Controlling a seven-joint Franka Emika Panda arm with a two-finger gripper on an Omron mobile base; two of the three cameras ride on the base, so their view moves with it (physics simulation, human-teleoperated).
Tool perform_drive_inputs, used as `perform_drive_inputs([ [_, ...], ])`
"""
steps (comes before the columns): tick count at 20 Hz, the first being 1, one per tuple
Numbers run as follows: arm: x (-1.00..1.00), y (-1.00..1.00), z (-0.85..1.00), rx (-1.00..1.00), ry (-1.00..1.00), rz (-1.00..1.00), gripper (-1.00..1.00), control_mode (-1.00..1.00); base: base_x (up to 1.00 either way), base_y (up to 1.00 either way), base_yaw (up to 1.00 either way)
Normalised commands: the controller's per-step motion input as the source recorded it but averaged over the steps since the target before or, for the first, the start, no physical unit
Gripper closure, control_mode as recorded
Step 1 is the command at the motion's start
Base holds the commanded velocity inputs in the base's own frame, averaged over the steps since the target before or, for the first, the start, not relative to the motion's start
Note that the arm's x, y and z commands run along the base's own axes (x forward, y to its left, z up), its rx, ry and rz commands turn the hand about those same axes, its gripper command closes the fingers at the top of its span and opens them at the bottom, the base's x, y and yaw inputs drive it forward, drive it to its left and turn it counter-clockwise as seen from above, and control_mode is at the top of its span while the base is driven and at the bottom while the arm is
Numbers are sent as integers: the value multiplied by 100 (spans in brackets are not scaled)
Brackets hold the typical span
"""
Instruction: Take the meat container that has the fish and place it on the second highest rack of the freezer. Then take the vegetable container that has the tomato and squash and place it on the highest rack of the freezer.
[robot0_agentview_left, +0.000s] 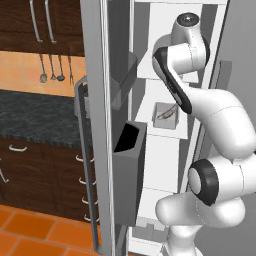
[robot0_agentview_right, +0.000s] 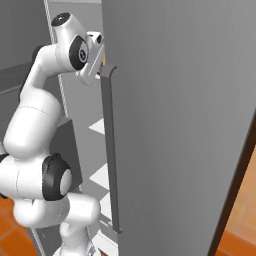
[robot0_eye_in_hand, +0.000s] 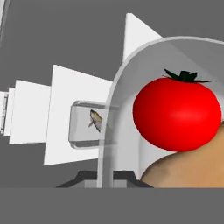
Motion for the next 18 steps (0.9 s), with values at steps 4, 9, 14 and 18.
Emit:
perform_drive_inputs([
  [4,30,-3,-15,0,2,-1,100,-100,0,0,0],
  [9,29,0,-28,0,0,-1,100,-100,0,0,0],
  [14,27,-3,-37,0,0,0,100,-100,0,0,0],
  [18,60,-16,0,1,0,0,100,-100,0,0,0],
])
